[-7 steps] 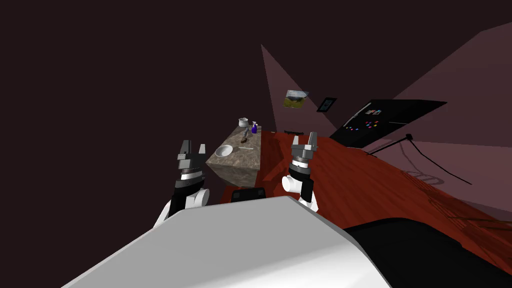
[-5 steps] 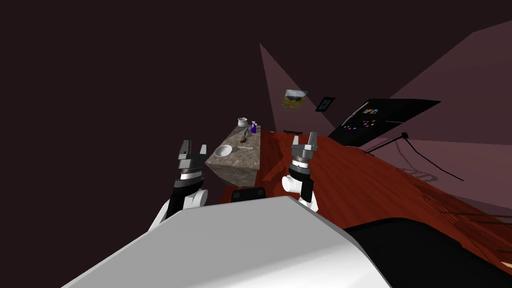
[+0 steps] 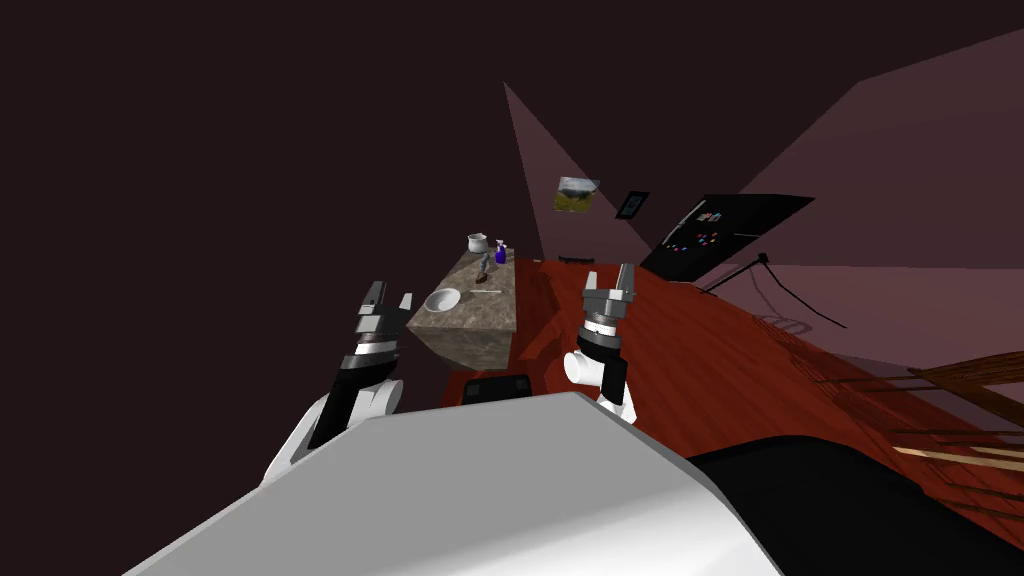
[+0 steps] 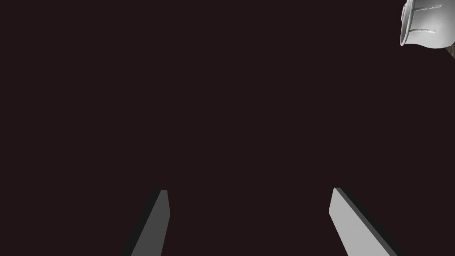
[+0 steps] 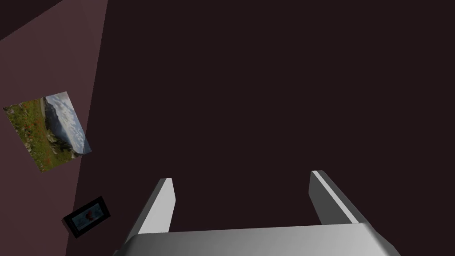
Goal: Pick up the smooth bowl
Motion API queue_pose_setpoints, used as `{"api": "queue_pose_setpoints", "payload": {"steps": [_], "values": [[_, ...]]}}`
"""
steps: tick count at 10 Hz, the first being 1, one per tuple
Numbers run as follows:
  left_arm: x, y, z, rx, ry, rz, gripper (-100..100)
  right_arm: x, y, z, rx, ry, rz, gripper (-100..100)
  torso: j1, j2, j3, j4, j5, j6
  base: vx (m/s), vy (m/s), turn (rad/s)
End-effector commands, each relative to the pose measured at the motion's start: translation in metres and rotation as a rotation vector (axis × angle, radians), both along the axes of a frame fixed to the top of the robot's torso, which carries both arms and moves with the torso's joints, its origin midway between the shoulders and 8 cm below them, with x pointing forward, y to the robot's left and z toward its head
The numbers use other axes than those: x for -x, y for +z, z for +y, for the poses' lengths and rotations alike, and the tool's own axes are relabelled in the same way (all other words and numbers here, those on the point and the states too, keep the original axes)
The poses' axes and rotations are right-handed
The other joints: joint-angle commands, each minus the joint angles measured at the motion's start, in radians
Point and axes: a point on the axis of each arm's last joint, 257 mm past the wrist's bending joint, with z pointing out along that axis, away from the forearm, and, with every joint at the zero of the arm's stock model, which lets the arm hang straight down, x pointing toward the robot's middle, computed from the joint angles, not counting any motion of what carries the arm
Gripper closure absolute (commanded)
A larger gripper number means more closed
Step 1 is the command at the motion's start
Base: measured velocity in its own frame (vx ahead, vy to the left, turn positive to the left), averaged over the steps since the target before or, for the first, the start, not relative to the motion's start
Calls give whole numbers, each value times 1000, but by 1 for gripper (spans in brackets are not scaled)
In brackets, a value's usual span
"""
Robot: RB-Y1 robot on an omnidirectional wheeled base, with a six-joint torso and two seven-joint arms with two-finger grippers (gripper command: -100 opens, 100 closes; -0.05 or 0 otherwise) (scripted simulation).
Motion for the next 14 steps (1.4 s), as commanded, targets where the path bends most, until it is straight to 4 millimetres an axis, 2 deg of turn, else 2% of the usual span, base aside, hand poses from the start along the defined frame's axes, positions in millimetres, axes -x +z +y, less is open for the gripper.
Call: {"api": "queue_pose_setpoints", "payload": {"steps": [1, 3, 8, 11, 12, 13, 14], "values": [[-4, -5, 5, 8, 2, 30, -100, 0, 0, 0, 0, 0, 0, 0, 0, 0, 0, 0, 0, 0, -66, 35, -63], [-13, -16, 23, 36, 8, 87, -100, 0, 0, 0, 0, 0, 0, 0, -2, -1, 0, 0, 0, 0, -90, 31, -195], [-23, -35, 47, 82, 33, 180, -100, 0, 0, 0, 0, 0, 0, 0, -1, -2, -1, 0, 0, -1, -61, 35, -99], [-30, -48, 71, 133, 57, 251, -100, 0, 0, 0, 0, 0, 0, 0, -2, -2, -1, 0, 0, -1, -67, 28, -153], [-30, -49, 72, 134, 59, 256, -100, 0, 0, 0, 0, 0, 0, 0, -1, -2, -1, 0, 0, 0, -60, 24, -108], [-33, -54, 84, 160, 71, 285, -100, 0, 0, 0, 0, 0, 0, 0, -2, -2, -1, 0, 0, -1, -66, 20, -144], [-33, -57, 84, 162, 75, 294, -100, 0, 0, 0, 0, 0, 0, 0, -2, -2, -1, 0, 0, 0, -60, 23, -103]]}}
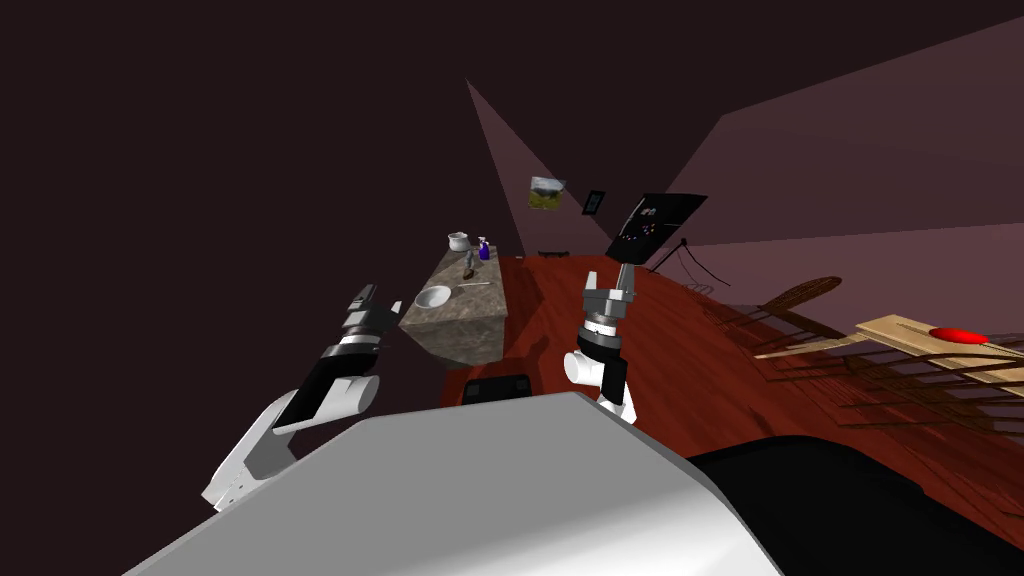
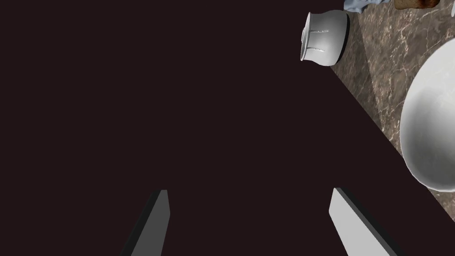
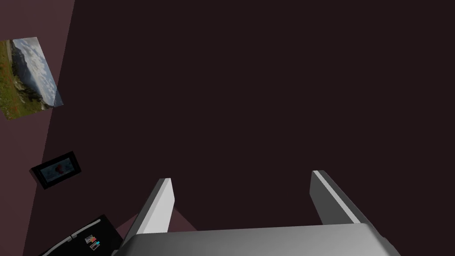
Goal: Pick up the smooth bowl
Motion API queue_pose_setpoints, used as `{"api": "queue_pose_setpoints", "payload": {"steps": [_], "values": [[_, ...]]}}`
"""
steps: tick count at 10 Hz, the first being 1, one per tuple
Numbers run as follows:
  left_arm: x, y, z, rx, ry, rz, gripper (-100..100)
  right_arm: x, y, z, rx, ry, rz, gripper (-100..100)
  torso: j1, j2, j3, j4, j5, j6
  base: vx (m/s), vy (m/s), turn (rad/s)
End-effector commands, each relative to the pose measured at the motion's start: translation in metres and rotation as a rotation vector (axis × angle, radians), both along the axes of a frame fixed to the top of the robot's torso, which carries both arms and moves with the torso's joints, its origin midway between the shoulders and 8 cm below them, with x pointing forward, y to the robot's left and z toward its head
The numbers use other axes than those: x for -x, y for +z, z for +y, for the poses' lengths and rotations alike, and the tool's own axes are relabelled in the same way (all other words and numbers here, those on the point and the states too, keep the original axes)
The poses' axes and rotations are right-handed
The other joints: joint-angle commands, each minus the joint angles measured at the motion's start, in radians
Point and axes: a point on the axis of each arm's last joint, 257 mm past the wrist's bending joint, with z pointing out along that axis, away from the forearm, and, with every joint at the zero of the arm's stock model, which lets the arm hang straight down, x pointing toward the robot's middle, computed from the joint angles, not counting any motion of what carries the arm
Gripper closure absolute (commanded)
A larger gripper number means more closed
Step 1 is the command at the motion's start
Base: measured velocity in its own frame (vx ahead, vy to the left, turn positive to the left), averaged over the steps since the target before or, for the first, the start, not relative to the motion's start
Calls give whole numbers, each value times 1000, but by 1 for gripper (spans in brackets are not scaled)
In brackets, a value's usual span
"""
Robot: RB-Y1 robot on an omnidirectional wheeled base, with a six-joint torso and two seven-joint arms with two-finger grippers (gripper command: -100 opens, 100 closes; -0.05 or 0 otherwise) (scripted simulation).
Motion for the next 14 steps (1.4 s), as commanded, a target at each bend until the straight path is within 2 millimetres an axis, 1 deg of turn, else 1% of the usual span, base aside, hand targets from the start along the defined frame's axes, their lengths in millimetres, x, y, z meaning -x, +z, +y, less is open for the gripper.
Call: {"api": "queue_pose_setpoints", "payload": {"steps": [1, 2, 3, 4, 5, 6, 7, 8, 9, 10, 11, 12, 13, 14], "values": [[-2, -8, 14, 32, 19, 39, -100, 0, 0, 0, 0, 0, 0, 0, 0, 0, 0, 0, 0, 0, -74, 24, -165], [-2, -11, 15, 34, 22, 49, -100, 0, 0, 0, 0, 0, 0, 0, 0, 1, 0, 0, 0, 0, -61, 23, -119], [-3, -15, 26, 60, 37, 73, -100, 0, 0, 0, 0, 0, 0, 0, 0, 0, 0, 0, 0, 0, -60, 21, -171], [-4, -19, 27, 63, 42, 89, -100, 0, 0, 0, 0, 0, 0, 0, 0, 0, 0, 0, 0, 0, -46, 15, -89], [-5, -22, 39, 88, 57, 111, -100, 0, 0, 0, 0, 0, 0, 0, 0, -1, 0, 0, 0, 0, -54, 13, -170], [-5, -26, 40, 92, 63, 128, -100, 0, 0, 0, 0, 0, 0, 0, 0, -1, 0, 0, 0, 0, -47, 15, -84], [-6, -29, 51, 115, 79, 150, -100, 0, 0, 0, 0, 0, 0, 0, 0, -1, -1, 0, 0, 0, -50, 9, -135], [-5, -34, 53, 120, 86, 168, -100, 0, 0, 0, 0, 0, 0, 0, 0, -1, -1, 0, 0, 0, -40, 8, -97], [-6, -36, 63, 142, 101, 186, -100, 0, 0, 0, 0, 0, 0, 0, -1, -2, -1, 0, 0, 0, -45, 1, -164], [-5, -42, 65, 147, 110, 208, -100, 0, 0, 0, 0, 0, 0, 0, -1, -1, -1, 0, 0, 0, -37, 7, -79], [-6, -42, 75, 168, 124, 221, -100, 0, 0, 0, 0, 0, 0, 0, -1, -2, -1, 0, 0, 0, -35, 3, -140], [-5, -50, 78, 174, 135, 248, -100, 0, 0, 0, 0, 0, 0, 0, -1, -2, -1, 0, 0, 0, -28, 2, -81], [-5, -50, 78, 175, 136, 249, -100, 0, 0, 0, 0, 0, 0, 0, -1, -3, -1, -1, 0, 0, -10, 1, 9], [-4, -53, 88, 197, 155, 272, -100, 0, 0, 0, 0, 0, 0, 0, -1, -3, -2, -1, 0, -1, -16, -8, -142]]}}
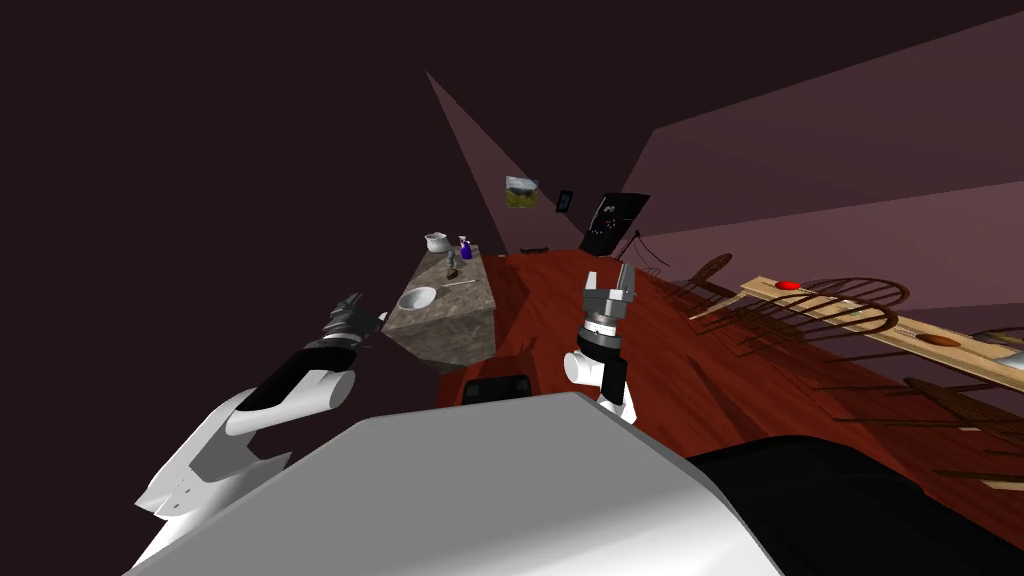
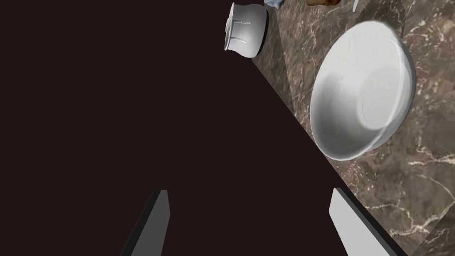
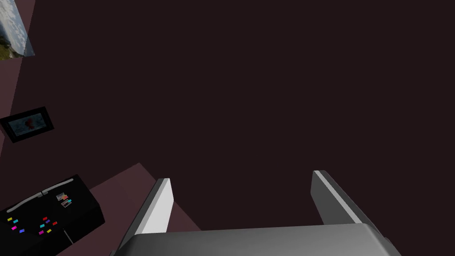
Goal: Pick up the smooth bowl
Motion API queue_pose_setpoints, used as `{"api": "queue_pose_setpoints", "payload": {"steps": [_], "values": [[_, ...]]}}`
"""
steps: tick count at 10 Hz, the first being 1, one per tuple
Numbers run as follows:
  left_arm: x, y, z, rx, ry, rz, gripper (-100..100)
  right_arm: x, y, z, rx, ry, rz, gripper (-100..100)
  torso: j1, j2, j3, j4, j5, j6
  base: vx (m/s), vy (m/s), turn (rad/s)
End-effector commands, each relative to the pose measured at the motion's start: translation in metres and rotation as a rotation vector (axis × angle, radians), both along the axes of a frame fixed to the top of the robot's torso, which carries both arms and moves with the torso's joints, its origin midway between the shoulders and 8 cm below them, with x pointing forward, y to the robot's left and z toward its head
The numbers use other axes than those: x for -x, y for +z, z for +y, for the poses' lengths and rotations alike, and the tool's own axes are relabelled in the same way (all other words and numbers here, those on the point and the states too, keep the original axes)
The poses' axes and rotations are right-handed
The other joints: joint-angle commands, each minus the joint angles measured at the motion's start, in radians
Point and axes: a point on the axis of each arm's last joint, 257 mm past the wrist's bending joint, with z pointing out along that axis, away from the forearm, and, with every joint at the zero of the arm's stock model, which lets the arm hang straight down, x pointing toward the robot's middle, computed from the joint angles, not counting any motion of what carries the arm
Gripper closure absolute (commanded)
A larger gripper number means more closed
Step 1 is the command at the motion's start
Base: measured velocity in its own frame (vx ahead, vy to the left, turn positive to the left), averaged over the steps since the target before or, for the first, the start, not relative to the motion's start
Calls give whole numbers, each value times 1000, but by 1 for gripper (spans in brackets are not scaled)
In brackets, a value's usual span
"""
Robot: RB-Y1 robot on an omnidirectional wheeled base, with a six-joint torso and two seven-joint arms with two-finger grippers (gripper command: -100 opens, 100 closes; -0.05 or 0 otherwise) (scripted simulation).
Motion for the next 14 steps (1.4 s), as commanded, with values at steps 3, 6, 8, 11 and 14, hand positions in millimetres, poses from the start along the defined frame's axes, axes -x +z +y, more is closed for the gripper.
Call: {"api": "queue_pose_setpoints", "payload": {"steps": [3, 6, 8, 11, 14], "values": [[3, -13, 18, 42, 43, 68, -100, 0, 0, 0, 0, 0, 0, 0, 0, 0, 0, 0, 0, 0, -15, -4, -88], [6, -23, 29, 69, 74, 118, -100, 0, 0, 0, 0, 0, 0, 0, 0, -1, 0, 0, 0, 0, -5, -5, -60], [9, -30, 40, 93, 101, 156, -100, 0, 0, 0, 0, 0, 0, 0, 0, -1, -1, 0, 0, 0, 3, -13, -85], [14, -40, 50, 119, 132, 205, -100, 0, 0, 0, 0, 0, 0, 0, 0, -2, -1, 0, 0, -1, 9, -11, -48], [21, -50, 66, 160, 180, 266, -100, 0, 0, 0, 0, 0, 0, 0, 0, -2, -1, -1, 0, -1, 23, -14, -84]]}}
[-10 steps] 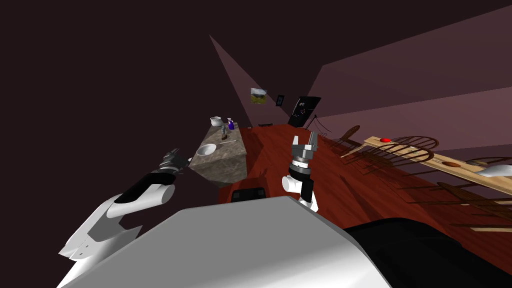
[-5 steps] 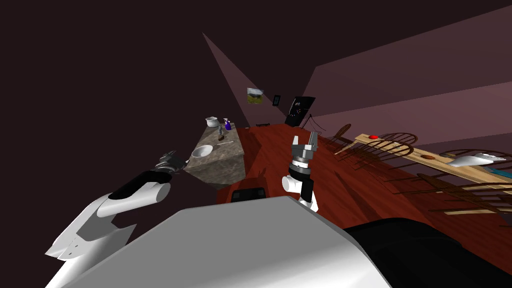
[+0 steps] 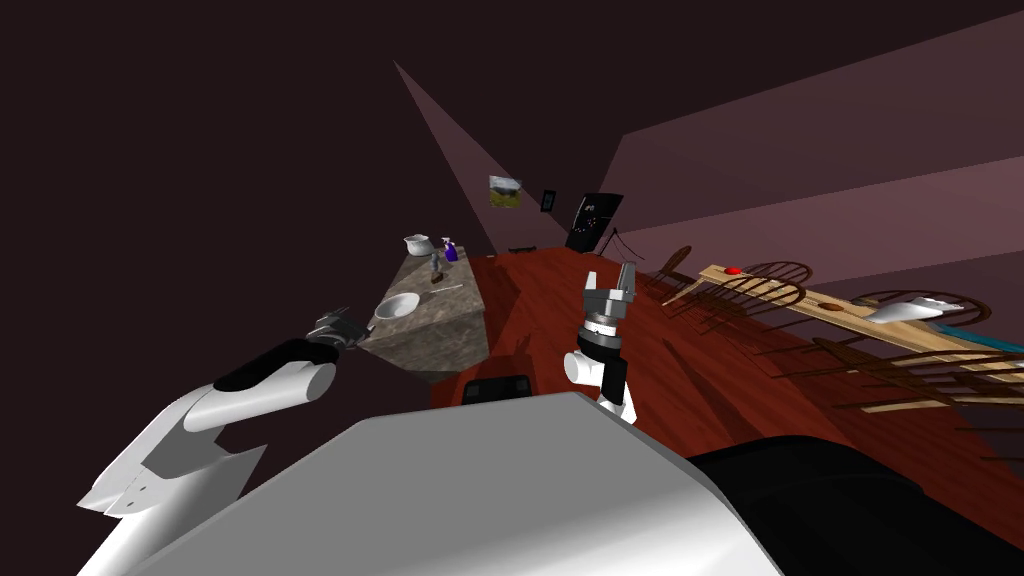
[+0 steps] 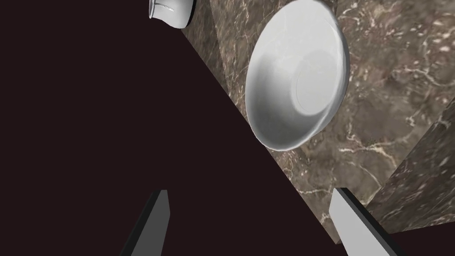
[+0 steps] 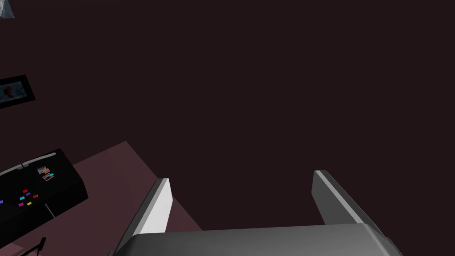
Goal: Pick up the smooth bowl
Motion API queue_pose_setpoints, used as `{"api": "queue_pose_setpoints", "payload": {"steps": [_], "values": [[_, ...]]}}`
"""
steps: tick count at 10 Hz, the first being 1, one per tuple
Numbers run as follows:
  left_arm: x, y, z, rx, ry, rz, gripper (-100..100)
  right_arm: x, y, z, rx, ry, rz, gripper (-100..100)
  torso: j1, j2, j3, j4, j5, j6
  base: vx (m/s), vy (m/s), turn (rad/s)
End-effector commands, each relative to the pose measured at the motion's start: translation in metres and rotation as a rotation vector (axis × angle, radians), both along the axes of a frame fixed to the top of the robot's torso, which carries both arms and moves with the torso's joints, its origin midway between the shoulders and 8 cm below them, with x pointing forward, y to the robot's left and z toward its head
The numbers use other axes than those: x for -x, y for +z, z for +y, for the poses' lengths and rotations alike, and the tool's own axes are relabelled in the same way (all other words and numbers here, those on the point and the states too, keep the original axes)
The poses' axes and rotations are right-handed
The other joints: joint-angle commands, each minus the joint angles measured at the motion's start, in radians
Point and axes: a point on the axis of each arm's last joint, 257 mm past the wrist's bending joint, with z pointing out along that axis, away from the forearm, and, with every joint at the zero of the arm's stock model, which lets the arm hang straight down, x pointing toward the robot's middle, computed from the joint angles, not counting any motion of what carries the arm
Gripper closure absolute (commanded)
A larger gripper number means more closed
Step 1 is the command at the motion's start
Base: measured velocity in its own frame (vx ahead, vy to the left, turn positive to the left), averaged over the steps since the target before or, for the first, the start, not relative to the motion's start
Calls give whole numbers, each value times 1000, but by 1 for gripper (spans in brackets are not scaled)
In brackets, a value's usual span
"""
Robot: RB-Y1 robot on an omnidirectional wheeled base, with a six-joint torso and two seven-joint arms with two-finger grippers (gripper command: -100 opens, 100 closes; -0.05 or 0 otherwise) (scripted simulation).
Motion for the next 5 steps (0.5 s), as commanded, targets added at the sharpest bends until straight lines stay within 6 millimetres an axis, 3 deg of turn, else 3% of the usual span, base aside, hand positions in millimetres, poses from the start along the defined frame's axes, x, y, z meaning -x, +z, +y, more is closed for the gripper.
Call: {"api": "queue_pose_setpoints", "payload": {"steps": [1, 5], "values": [[5, -7, 5, 17, 20, 35, -100, 0, 0, 0, 0, 0, 0, 0, 0, 0, 0, 0, 0, 0, 27, -15, -35], [14, -18, 19, 55, 68, 101, -100, 0, 0, 0, 0, 0, 0, 0, 0, 0, 0, 0, 0, 0, 27, -13, -47]]}}
